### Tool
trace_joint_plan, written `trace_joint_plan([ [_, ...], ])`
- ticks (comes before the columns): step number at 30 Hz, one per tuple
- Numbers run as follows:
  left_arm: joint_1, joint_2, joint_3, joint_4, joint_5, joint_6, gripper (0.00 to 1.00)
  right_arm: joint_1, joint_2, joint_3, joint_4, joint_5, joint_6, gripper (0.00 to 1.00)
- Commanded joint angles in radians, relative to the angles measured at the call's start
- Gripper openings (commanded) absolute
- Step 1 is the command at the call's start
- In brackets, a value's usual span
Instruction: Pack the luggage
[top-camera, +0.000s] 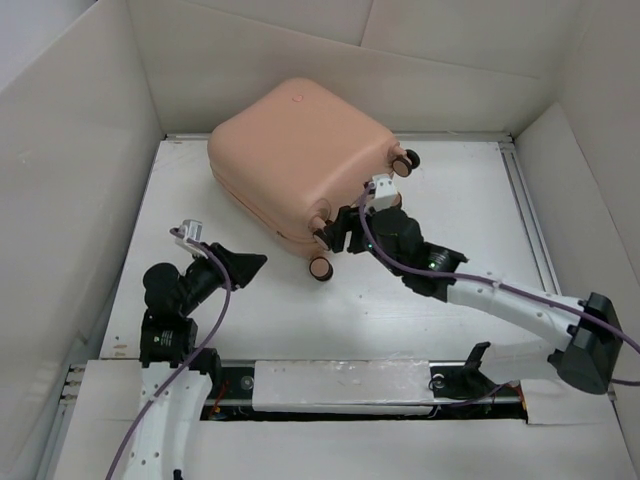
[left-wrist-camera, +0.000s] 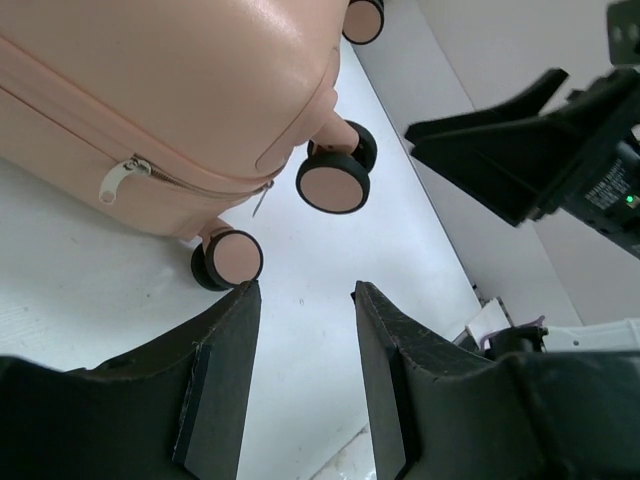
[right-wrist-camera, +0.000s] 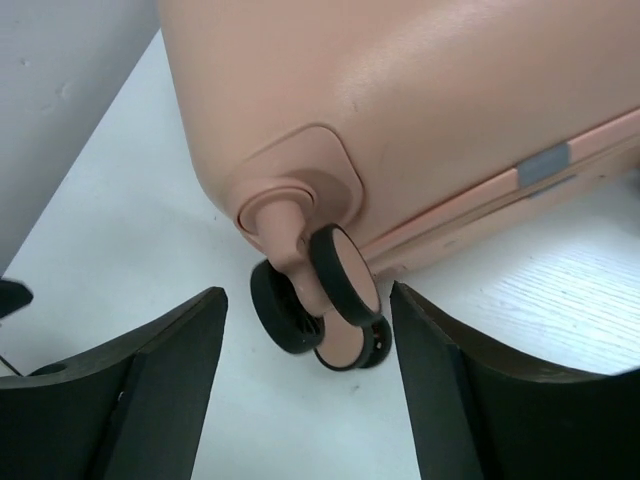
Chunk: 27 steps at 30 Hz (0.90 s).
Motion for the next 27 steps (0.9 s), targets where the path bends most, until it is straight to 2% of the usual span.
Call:
trace_joint_plan([
  [1,0.005,0.054,0.002,0.149,0.01,-0.005,0.39,0.011,-0.092,-0.048,0.025,0.04,-0.03,0.73],
  [6,0.005,0.243,0.086,0.286,-0.042,-0.038,0.39,0.011,-0.172,-0.125,0.025,0.051,-0.052,0.73],
  [9,0.005,0.325,0.212,0.258,-0.101,-0.027,0.4,0.02,-0.245,-0.177,0.025,0.08,-0.061,0.73],
  [12,0.005,0.363,0.431,0.199,-0.13,-0.004,0.39,0.03,-0.322,-0.226,0.034,0.117,-0.061,0.73],
  [13,0.005,0.387,0.508,0.112,-0.16,0.011,0.39,0.03,-0.339,-0.239,0.034,0.117,-0.061,0.73],
  [15,-0.124,0.469,0.669,0.085,-0.238,0.03,0.39,0.03,-0.386,-0.262,0.034,0.139,-0.061,0.73],
  [16,-0.162,0.487,0.706,0.068,-0.312,0.03,0.4,0.03,-0.405,-0.262,0.034,0.157,-0.061,0.73],
  [18,-0.198,0.53,0.755,0.068,-0.312,0.051,0.4,0.03,-0.443,-0.271,-0.001,0.182,-0.061,0.73],
  [21,-0.198,0.576,0.726,0.094,-0.312,0.068,0.4,0.03,-0.519,-0.26,-0.076,0.249,-0.048,0.74],
  [23,-0.198,0.599,0.766,0.096,-0.338,0.084,0.4,0.03,-0.578,-0.26,-0.136,0.277,-0.015,0.74],
  [27,-0.198,0.761,1.025,0.01,-0.413,0.084,0.41,0.03,-0.664,-0.329,-0.136,0.268,-0.004,0.74],
])
